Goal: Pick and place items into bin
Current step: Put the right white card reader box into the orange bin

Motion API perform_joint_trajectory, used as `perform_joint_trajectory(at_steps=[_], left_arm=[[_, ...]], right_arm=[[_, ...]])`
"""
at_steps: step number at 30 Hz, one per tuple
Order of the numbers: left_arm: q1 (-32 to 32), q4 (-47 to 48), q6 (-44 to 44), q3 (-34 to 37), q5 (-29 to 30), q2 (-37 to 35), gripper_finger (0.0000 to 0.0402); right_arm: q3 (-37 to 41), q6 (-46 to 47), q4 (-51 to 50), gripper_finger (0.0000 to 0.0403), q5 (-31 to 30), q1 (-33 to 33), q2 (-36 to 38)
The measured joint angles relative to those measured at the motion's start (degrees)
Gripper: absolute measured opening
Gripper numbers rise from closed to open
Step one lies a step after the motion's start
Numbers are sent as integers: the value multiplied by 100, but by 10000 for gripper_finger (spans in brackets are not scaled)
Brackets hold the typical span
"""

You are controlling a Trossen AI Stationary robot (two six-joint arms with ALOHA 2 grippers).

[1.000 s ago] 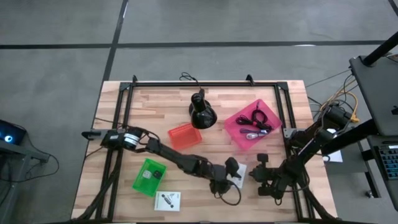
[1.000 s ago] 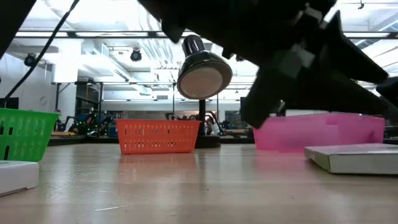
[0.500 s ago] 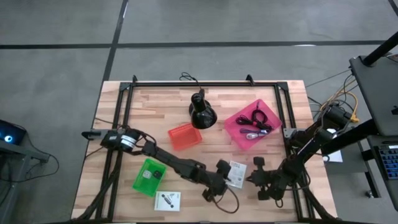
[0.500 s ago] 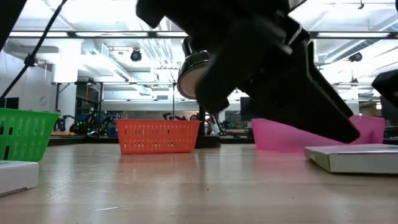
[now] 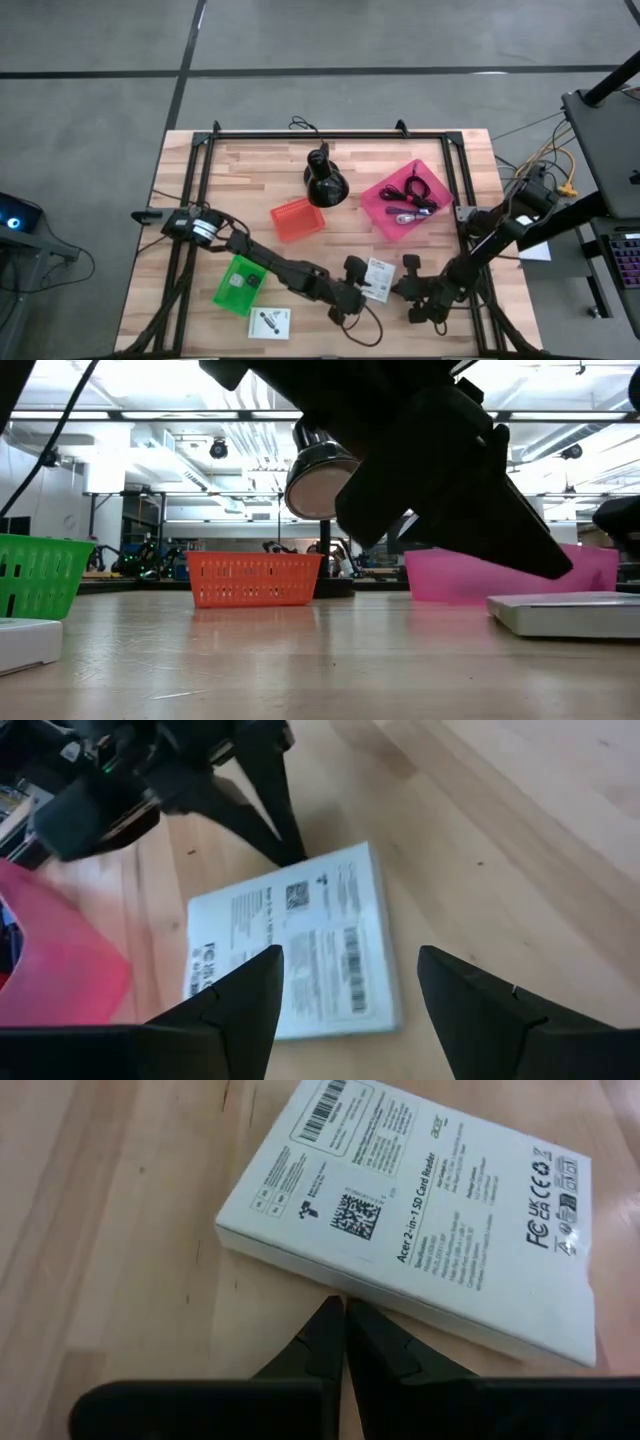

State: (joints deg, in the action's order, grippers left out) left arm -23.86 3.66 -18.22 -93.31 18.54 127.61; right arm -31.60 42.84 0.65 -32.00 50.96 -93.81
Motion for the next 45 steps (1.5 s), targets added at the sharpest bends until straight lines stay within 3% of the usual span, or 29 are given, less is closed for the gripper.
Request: perform_joint_trajectory(at_steps=[14,21,28,35,45], left_arm=[[-96,381,142,96,-102,142,217],[-122,348,26,82,712,307,217],[-111,387,-42,87,905,321,217],[-109,401,-26,91,908,326,217],[-107,408,-18,82,908,333,217]], right_arm=[[-389,-492,142,8,-249,-502,-119],[-441,-508,263,8,-253,-740,-119],[-465,-730,226,8,-442,-778,-49],[-465,-706,-781,8,-1148,-863,248],[-460,-654,-1425,8,-1163,-1340,217]])
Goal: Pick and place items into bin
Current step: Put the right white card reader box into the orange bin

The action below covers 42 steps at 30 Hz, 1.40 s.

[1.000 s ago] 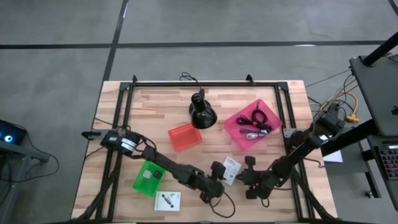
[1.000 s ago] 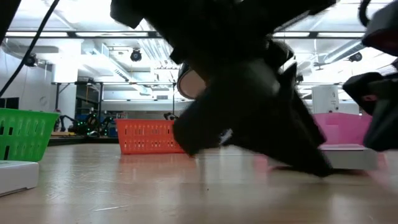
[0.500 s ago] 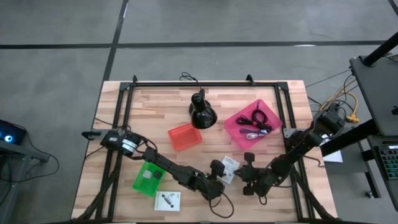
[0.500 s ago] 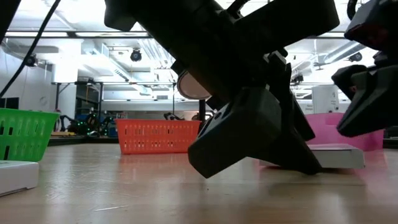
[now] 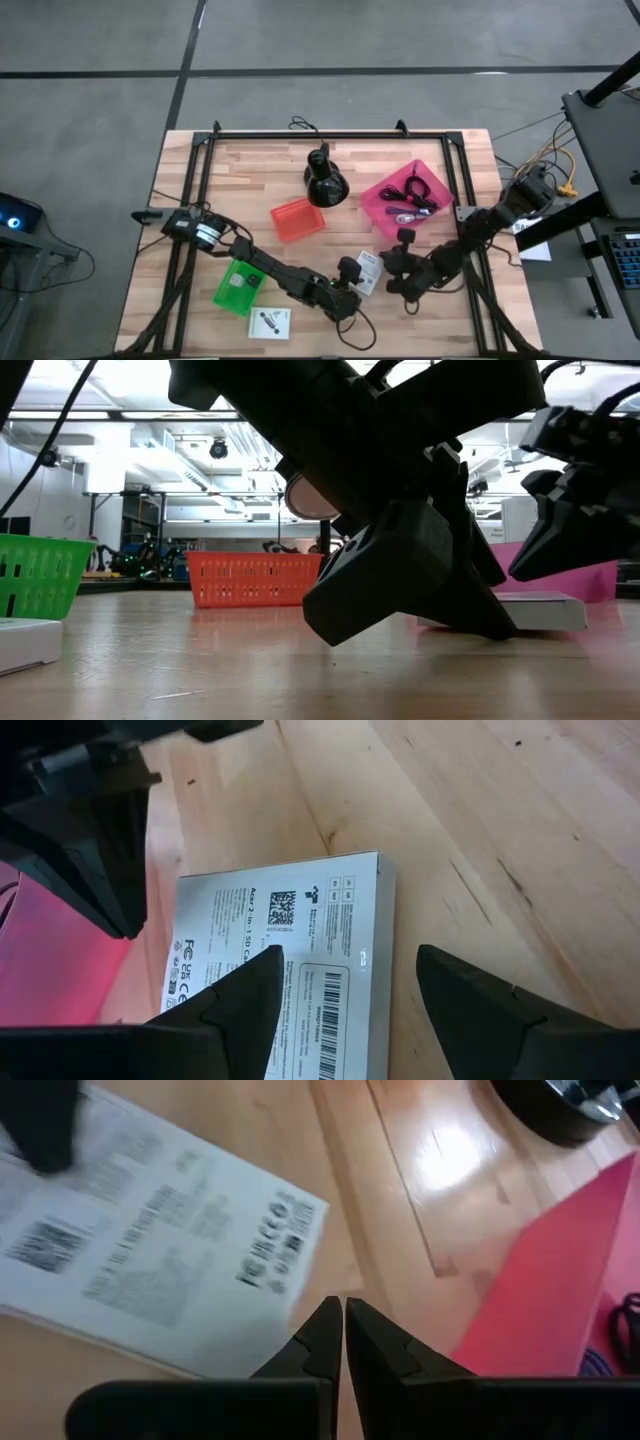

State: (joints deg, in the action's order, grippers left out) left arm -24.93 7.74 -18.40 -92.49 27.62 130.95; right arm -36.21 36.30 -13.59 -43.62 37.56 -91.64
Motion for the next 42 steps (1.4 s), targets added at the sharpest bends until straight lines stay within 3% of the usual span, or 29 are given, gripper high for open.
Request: perform_joint_trajectory(at_steps=[5,16,26,32,42], left_arm=[[2,-1,1,2,-2,1,217],[7,-87,-138,11,1,7,217],[7,-113,-195,15,15,16,217],[0,-119,-252,15,177,21,217],[-3,-117,-347,6,223,21,212]], right_arm=[[46,96,-282,8,208,-132,-13],[94,82,-12,8,1342,-249,-26],[182,-479,545,8,1540,-319,-31],[191,-680,913,8,2165,-319,-24],[195,-700,965,8,2285,-317,-24]])
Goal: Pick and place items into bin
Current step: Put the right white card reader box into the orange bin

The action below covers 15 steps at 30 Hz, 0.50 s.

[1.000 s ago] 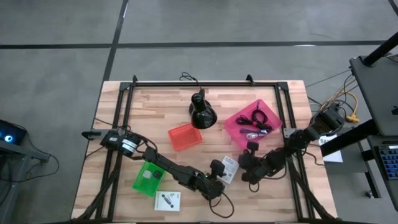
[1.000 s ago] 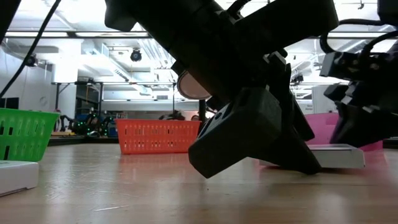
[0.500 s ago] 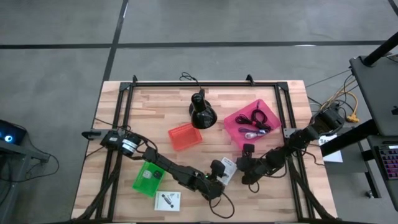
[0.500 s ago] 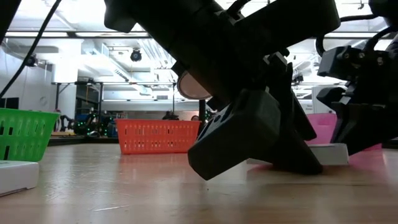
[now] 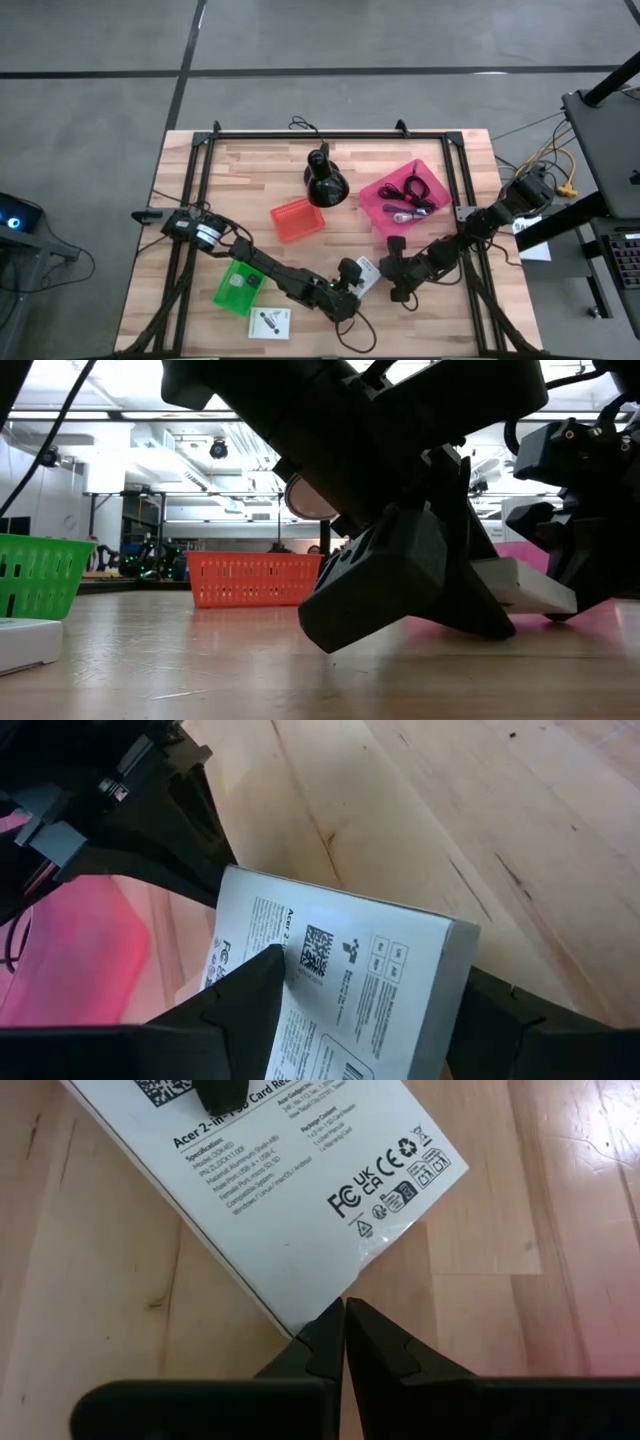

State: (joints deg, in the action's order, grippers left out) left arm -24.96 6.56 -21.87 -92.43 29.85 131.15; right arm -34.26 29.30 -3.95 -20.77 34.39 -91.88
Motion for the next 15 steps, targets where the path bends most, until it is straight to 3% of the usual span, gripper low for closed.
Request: perform_joint_trajectory(at_steps=[10,15], left_arm=[[-2,-5,-46,-36,127,-7,137],[1,-2,-21,-121,161,-31,124]], right_arm=[[0,9,-37,8,11,9,4],[8,49,-111,8,67,16,85]])
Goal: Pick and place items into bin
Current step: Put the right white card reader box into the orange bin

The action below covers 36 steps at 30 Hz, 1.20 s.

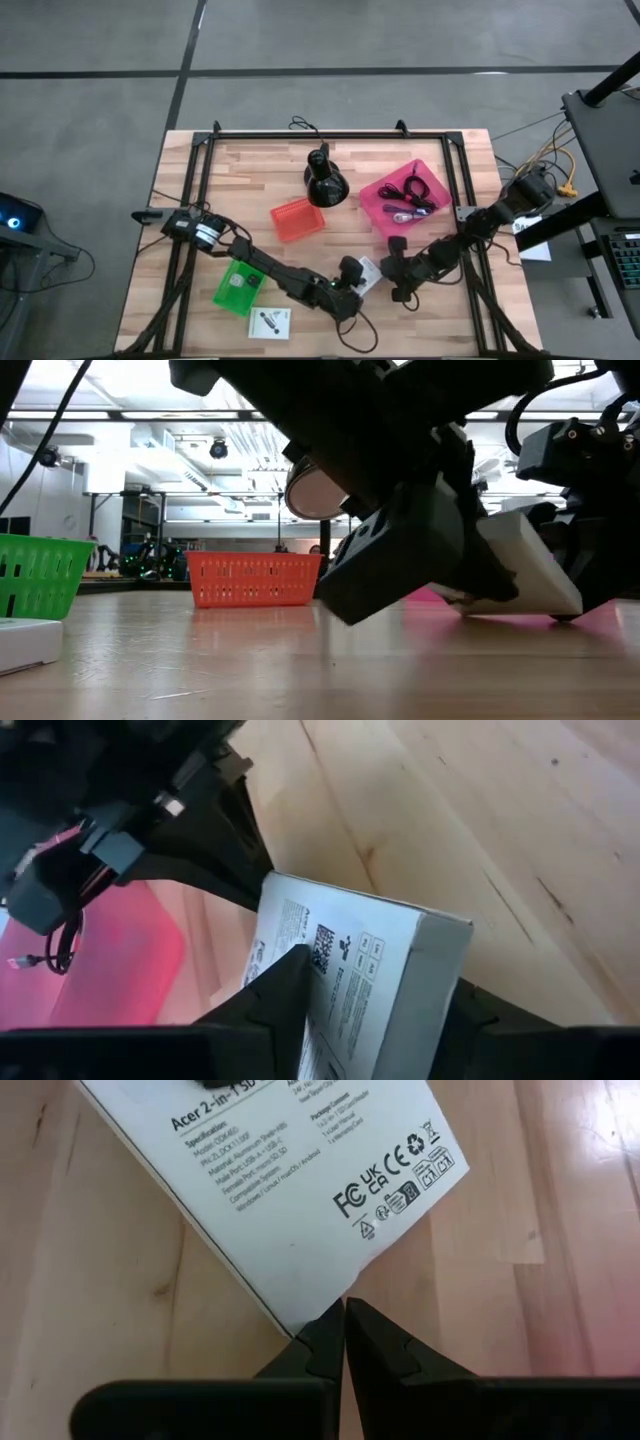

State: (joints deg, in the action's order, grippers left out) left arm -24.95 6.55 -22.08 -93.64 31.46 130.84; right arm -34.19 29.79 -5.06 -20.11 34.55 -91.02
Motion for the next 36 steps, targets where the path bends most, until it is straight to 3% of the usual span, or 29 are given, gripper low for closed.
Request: perform_joint_trajectory(at_steps=[9,18,24,31,36], left_arm=[[11,58,62,32,49,-274,114],[-6,274,-79,26,156,-444,33],[-64,652,-70,37,369,-619,33],[-172,1444,-72,43,1291,-963,34],[-206,1728,-57,96,1461,-1206,35]], right_arm=[[-10,306,-289,9,69,17,392],[-12,361,-548,9,-51,198,1151],[-12,364,-771,9,-82,384,1516],[14,415,-883,9,-91,462,1676],[34,434,-910,9,-102,460,1600]])
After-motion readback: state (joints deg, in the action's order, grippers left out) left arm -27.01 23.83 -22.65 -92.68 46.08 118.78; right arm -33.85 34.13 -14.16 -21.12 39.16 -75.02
